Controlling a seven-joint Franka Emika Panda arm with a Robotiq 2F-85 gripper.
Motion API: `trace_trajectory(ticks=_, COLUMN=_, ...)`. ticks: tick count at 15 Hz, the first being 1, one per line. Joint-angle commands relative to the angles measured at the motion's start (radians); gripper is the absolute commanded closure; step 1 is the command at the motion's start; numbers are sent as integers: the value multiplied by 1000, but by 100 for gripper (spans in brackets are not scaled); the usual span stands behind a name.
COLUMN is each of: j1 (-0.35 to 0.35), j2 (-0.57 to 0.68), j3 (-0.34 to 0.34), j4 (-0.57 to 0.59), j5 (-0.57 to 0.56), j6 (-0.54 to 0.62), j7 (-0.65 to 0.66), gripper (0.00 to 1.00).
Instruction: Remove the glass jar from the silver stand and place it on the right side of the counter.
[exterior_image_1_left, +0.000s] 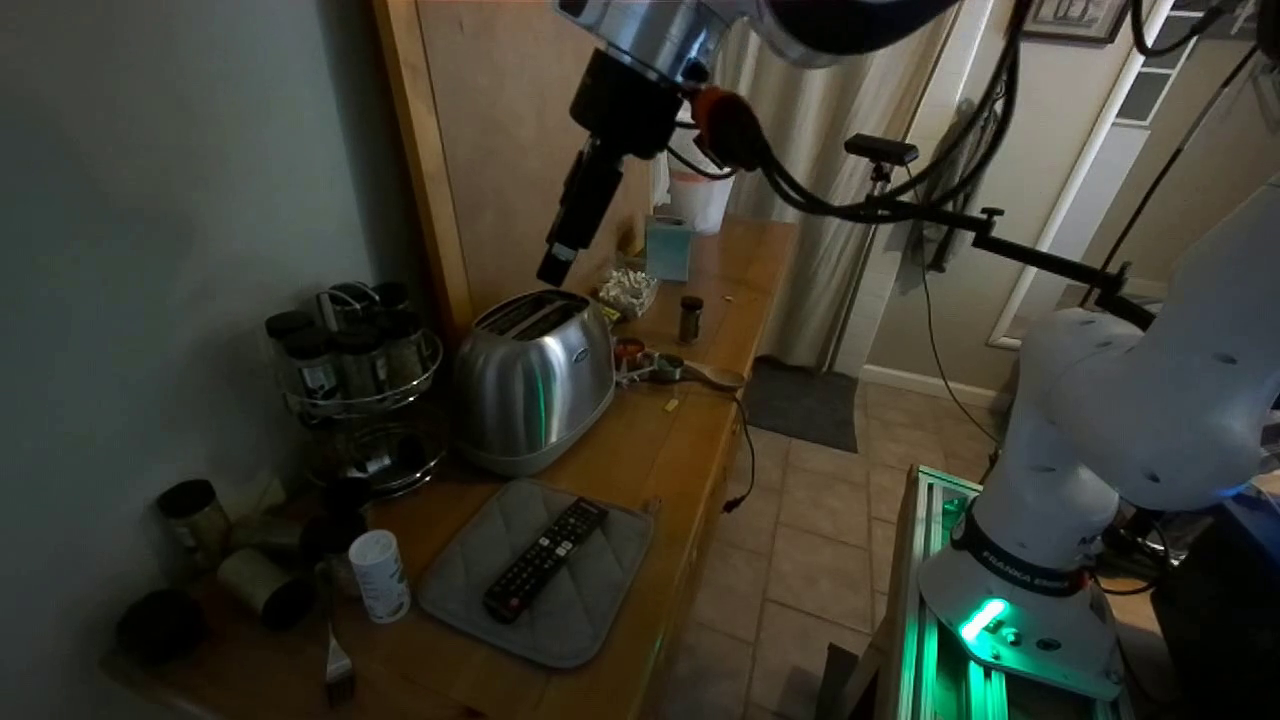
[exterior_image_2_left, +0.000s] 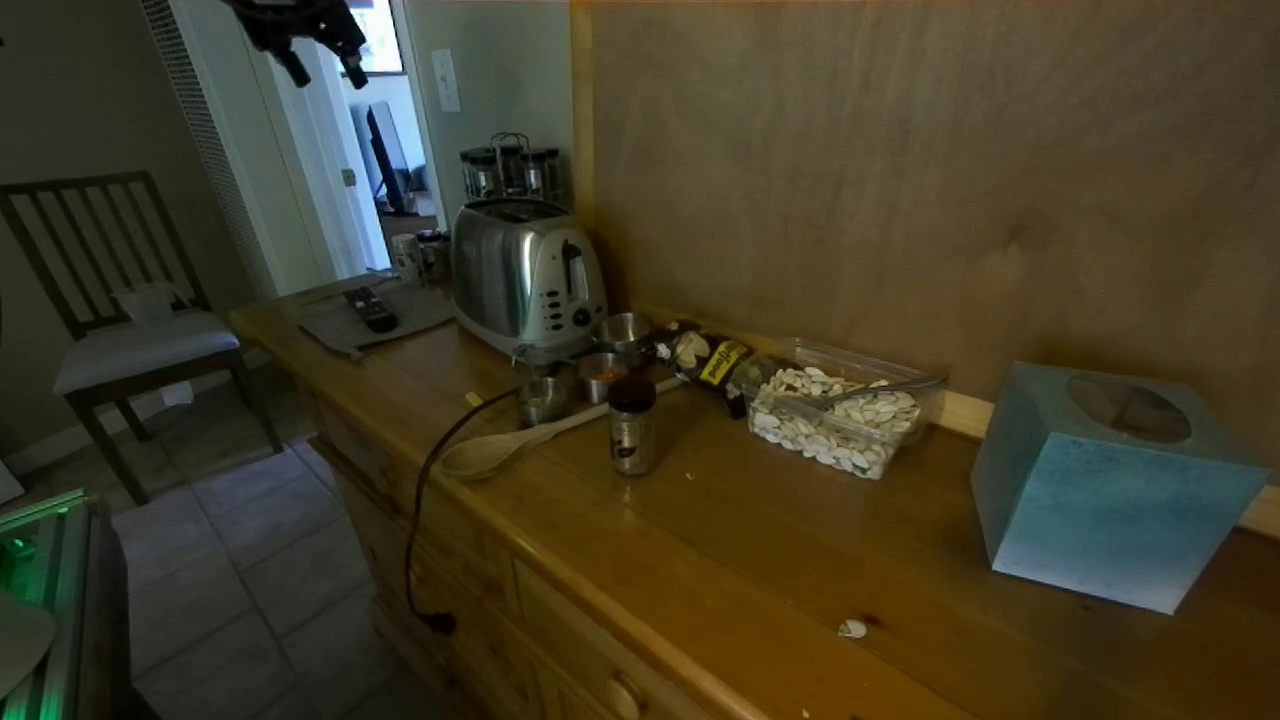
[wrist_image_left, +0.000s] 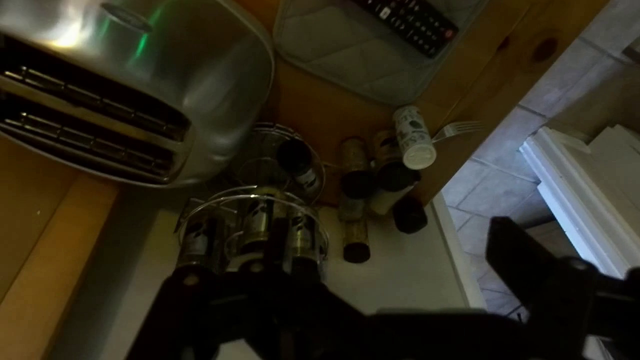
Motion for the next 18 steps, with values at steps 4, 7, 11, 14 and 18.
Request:
trace_trajectory(ticks=4, j1=27, j2=170, j3=-75, j4=88, j5=61, j6=125, j7=-286, gripper=0)
trace_trajectory(ticks=7, j1=32, j2=233, j3=-74, j4=91, j5=124, j6=192, j7=-385, gripper=0)
trace_trajectory(ticks=11, j1=10, j2=282, j3=-56, j4=75, j5=130, j6=317, j7=-457, gripper=0)
trace_trajectory(ticks=14, j1=4, j2=306, j3=-53, j4=77, j5=171, j6=389, j7=-476, gripper=0)
trace_trajectory(ticks=18, j1=-5, j2=295, j3=-43, j4=61, j5=137, j6=377, j7=-440, gripper=0)
